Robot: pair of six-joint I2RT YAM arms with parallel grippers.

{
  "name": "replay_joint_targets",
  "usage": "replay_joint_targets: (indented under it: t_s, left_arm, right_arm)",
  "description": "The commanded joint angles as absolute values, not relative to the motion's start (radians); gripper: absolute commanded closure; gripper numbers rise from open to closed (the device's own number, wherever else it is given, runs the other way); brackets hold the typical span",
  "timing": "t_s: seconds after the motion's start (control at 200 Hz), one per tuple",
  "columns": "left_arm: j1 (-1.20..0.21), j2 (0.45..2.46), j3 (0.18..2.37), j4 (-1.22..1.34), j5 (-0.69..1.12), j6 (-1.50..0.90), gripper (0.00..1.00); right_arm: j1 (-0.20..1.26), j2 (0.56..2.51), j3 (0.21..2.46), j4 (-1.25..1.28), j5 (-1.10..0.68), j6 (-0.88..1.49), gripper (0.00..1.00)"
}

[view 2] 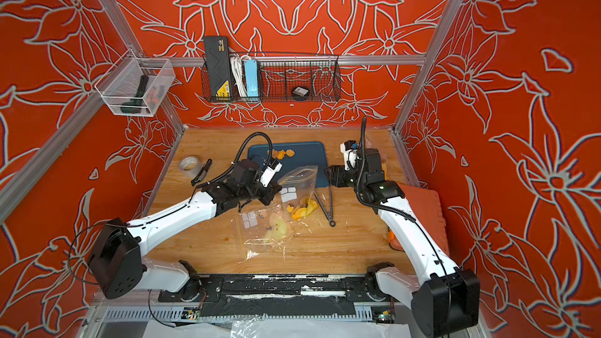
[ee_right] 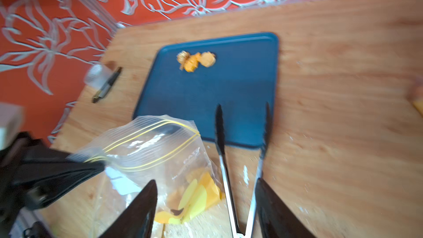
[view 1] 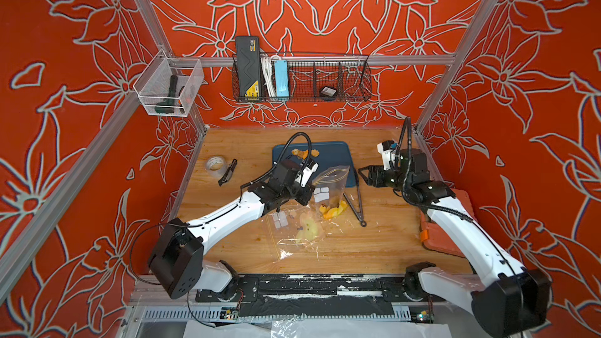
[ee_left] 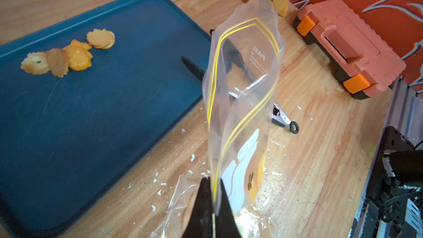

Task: Put the cookies into a resealable bag to prevent moisture
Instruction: Place the ziploc bag at the center of the board.

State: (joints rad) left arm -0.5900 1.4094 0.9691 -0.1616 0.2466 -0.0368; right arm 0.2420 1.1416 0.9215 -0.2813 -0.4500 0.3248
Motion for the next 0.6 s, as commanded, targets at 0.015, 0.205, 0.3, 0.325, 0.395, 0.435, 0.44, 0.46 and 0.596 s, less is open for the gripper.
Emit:
replay_joint_targets:
  t_s: [0.015,0.205,0.3,0.325,0.395,0.435,0.44,0.46,0.596]
  left_arm:
    - [-0.533,1.448,1.003,-0.221,0.343,0.000,1.00]
    - [-0.464,1.506,1.030,-0.222,0.410,0.017,1.00]
    - [-0.436,1.524,1.028,-0.205,0.435,0.021,1.00]
    - [-0.430,1.526,1.028,-0.202,0.439,0.021,1.00]
    - [-0.412,1.532,1.025,-0.194,0.454,0.026,1.00]
    - [-0.406,1.534,1.022,-0.191,0.463,0.029,1.00]
    - [-0.404,1.534,1.022,-0.190,0.464,0.029,1.00]
    - [-0.402,1.533,1.019,-0.188,0.467,0.029,1.00]
    - [-0.394,1.527,1.005,-0.174,0.477,0.035,1.00]
  right_arm:
    - [0.203,1.207,0.883,-0.049,-0.680,0.290,0.33]
    - [0.164,1.344,0.865,0.151,-0.896,0.281,0.33]
    - [0.155,1.438,0.886,0.231,-0.993,0.287,0.31]
    - [0.153,1.465,0.898,0.244,-1.018,0.285,0.31]
    - [0.153,1.546,0.941,0.259,-1.069,0.274,0.31]
    - [0.153,1.590,0.966,0.259,-1.092,0.265,0.30]
    - [0.151,1.596,0.969,0.259,-1.095,0.264,0.30]
    - [0.151,1.616,0.982,0.256,-1.105,0.259,0.30]
    - [0.150,1.730,1.053,0.291,-1.184,0.275,0.25]
